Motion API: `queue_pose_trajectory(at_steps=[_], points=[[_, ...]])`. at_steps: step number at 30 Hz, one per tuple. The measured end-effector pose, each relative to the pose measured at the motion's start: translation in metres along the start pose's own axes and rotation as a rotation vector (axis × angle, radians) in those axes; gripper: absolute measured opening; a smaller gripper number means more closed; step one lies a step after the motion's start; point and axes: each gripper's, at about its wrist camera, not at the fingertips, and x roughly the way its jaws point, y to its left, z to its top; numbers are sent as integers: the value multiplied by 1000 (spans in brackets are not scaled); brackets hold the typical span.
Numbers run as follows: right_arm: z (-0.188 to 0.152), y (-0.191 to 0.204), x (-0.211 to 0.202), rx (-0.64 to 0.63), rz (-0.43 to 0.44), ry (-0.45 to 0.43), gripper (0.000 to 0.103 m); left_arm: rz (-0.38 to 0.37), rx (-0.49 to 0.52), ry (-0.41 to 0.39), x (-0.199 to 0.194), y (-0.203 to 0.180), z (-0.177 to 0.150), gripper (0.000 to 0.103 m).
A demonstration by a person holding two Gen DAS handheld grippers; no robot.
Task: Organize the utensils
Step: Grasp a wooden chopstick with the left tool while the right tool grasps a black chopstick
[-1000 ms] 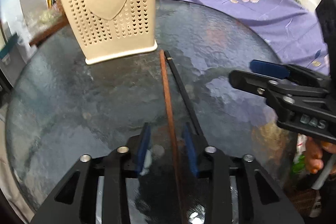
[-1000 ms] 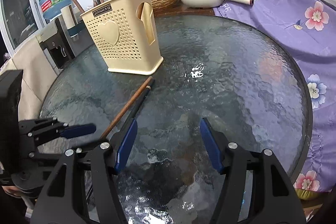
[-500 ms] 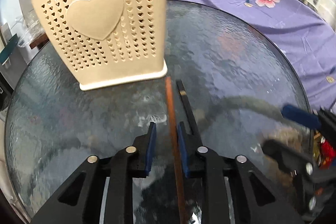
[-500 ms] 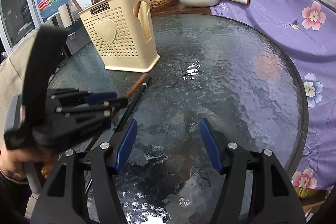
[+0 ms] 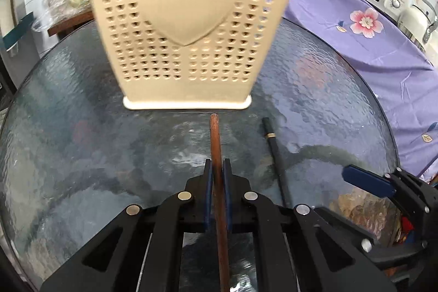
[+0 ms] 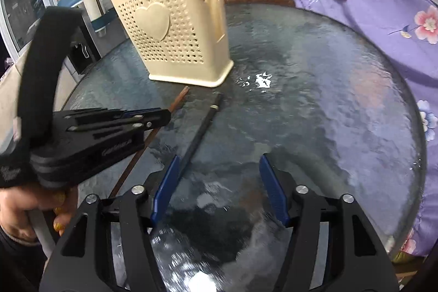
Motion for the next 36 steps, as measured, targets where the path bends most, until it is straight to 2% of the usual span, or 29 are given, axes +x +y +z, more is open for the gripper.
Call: queue_pose_trajectory(at_steps=[7, 19, 24, 36], points=[[23, 12, 25, -35, -50, 39, 33, 5, -28, -7, -10, 24, -9, 7], [41, 23, 44, -70, -112, 81, 15, 19, -24, -19, -16, 40, -14, 7], [42, 25, 46, -74, -122, 79, 9, 30, -20, -23, -18, 43, -15, 7], [40, 6, 25, -3, 2, 12, 8, 14, -39, -50, -32, 43, -16, 7]])
